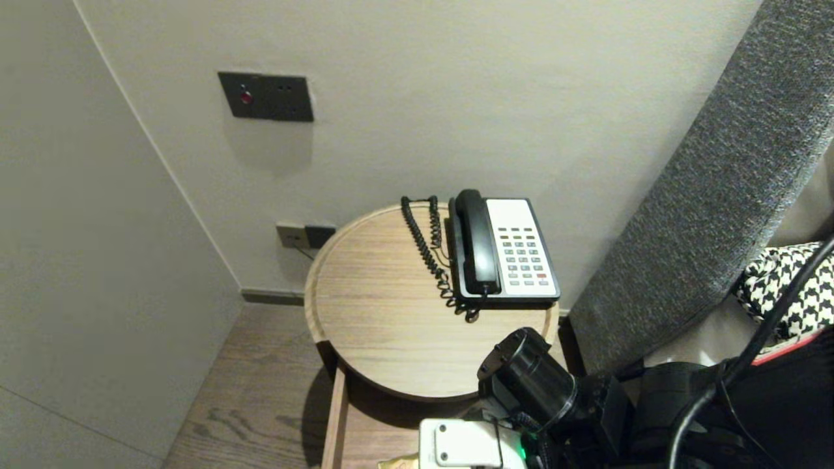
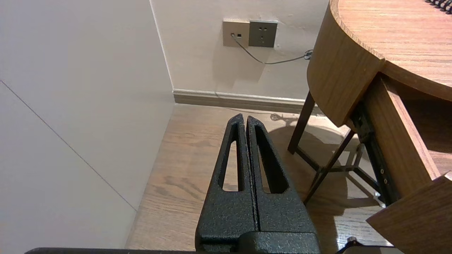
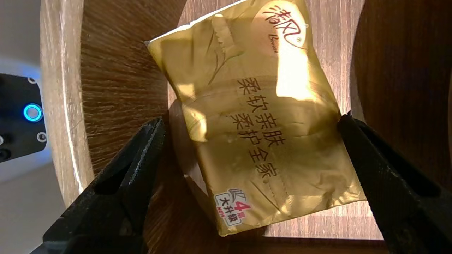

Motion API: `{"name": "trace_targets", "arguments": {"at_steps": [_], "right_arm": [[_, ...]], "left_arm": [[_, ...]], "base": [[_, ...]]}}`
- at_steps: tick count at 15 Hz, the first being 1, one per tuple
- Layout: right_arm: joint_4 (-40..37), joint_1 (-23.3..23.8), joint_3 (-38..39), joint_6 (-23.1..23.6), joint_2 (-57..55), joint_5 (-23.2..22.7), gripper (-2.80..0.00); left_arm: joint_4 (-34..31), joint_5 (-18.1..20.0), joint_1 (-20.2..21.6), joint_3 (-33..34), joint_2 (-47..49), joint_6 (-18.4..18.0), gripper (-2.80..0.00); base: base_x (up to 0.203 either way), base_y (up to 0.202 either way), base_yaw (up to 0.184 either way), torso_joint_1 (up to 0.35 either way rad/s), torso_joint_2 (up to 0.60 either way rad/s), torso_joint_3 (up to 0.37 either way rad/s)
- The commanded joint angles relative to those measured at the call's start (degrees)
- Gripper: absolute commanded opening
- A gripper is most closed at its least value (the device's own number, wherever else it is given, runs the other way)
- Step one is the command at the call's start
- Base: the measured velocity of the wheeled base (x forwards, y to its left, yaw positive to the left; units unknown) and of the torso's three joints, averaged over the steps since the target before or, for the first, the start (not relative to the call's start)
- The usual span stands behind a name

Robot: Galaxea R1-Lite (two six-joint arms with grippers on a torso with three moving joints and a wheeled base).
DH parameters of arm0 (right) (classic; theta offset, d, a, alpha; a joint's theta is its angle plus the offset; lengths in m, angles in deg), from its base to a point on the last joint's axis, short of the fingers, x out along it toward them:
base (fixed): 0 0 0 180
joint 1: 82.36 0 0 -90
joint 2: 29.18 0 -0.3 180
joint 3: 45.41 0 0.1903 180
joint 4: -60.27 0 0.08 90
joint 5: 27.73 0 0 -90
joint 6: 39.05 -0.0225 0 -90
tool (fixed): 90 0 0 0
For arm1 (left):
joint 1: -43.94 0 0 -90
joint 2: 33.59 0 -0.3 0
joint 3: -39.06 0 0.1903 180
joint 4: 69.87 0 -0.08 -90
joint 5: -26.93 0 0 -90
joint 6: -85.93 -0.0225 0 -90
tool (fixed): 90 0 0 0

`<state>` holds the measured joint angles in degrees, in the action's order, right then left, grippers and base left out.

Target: Take the tissue out of the drawer one by one and place them on the table

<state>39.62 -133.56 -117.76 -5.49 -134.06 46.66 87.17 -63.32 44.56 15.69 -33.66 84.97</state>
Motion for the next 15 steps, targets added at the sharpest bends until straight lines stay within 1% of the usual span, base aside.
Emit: {"name": "trace_targets", "arguments": {"at_steps": [1,9,15], "right_arm": [[-0.1,0.6,-0.4,0.2,-0.3,-0.2,0.0],[-0.6,1.0,1.6,0.3,-0.8,-1.3,0.0],[-0.2,1.0,5.0,0.4,-0.2,-1.2,0.0]], "left_arm": [[0.0,0.0,0.1,0.0,0.0,0.0,-2.8],[0.0,0.0,0.1,0.0,0.0,0.0,-2.8],[0.0,0.0,0.0,0.0,0.0,0.0,-2.8]], "base": [[0.0,0.0,0.0,0.0,0.0,0.0],[0.0,0.0,0.0,0.0,0.0,0.0],[0.0,0.0,0.0,0.0,0.0,0.0]]}}
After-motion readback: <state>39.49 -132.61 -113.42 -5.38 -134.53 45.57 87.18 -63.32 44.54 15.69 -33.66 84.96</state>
